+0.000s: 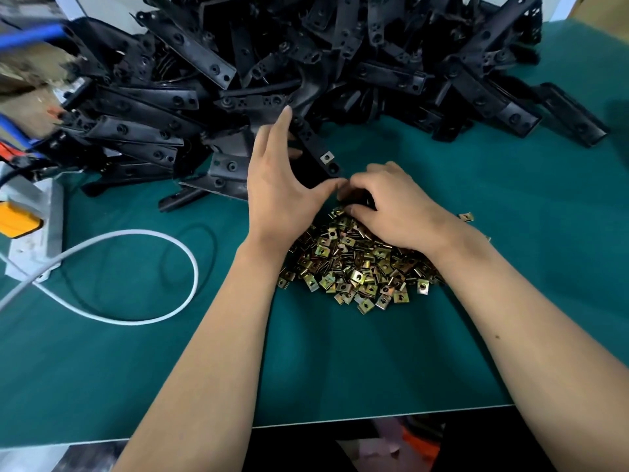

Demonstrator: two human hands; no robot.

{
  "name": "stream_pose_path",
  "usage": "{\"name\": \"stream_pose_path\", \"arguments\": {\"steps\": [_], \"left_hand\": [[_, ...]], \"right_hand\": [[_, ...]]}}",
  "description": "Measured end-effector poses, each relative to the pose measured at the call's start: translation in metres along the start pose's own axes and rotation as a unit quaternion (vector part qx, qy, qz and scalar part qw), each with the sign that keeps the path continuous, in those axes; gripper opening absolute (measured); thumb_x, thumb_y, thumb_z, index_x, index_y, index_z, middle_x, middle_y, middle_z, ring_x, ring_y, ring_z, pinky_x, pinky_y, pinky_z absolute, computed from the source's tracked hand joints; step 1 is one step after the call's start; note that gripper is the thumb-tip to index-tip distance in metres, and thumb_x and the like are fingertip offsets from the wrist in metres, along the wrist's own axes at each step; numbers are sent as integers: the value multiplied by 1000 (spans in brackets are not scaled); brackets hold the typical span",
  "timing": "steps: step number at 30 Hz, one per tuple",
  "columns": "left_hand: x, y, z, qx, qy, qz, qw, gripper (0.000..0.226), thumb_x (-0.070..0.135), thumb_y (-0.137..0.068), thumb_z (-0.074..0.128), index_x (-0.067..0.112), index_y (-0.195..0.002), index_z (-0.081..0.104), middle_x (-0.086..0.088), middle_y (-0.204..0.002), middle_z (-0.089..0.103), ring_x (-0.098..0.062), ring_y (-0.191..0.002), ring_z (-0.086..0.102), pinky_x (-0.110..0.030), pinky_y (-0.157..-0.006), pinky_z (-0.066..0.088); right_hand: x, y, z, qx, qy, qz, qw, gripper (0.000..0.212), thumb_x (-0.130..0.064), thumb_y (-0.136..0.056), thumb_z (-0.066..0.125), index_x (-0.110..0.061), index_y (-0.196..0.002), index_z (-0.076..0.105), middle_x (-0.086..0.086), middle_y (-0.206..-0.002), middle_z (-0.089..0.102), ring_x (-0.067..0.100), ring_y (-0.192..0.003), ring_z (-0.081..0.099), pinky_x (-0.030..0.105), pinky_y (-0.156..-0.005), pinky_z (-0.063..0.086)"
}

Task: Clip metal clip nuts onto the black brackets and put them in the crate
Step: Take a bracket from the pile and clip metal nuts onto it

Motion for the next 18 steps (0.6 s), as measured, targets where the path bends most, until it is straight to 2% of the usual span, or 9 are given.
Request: {"name": "stream_pose_path", "arguments": {"steps": [5,10,13,16,18], "left_hand": [[-2,-1,-2,12,4,-13,1000,111,47,-67,93,8,-155,38,0,-131,51,-14,-113,57,-31,-100,51],[-3,0,-2,13,3,-16,1000,111,45,-67,93,8,-155,38,1,-128,51,-4,-104,53,-9,-94,43],[-3,1,-2,14,9,-9,1000,111,44,-67,94,8,-155,38,1,-128,51,-4,-104,53,-6,-92,41],[-3,0,-2,7,20,4,1000,110,43,-66,95,8,-154,39,0,-129,51,-6,-106,55,-6,-92,42],[-1,1,0,-5,31,19,999,111,42,-65,95,7,-154,39,-2,-130,51,-6,-106,56,-10,-94,45]], "right_hand": [[-1,1,1,-2,-6,-7,1000,26,-32,-100,65,-31,-125,68,-1,-104,49,27,-118,45,48,-104,38],[-1,-1,-2,-5,-20,9,1000,19,-31,-97,70,-26,-116,71,-2,-107,53,27,-120,47,50,-106,38],[-2,0,-3,-2,-39,11,999,15,-27,-94,74,-24,-108,69,-3,-110,62,23,-115,51,49,-105,41],[2,3,-2,65,-133,18,989,10,-18,-90,79,-22,-95,72,-11,-92,69,9,-90,64,32,-90,53],[7,4,-4,150,-238,62,958,12,-16,-87,82,-22,-95,75,-10,-86,73,2,-81,67,18,-79,54]]}}
Point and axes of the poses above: each hand's wrist, its own y-axis away from the middle knuckle, its own z-axis out of the palm, x = y × z, the point moved 1 cm from there along -y, towards the middle knuckle
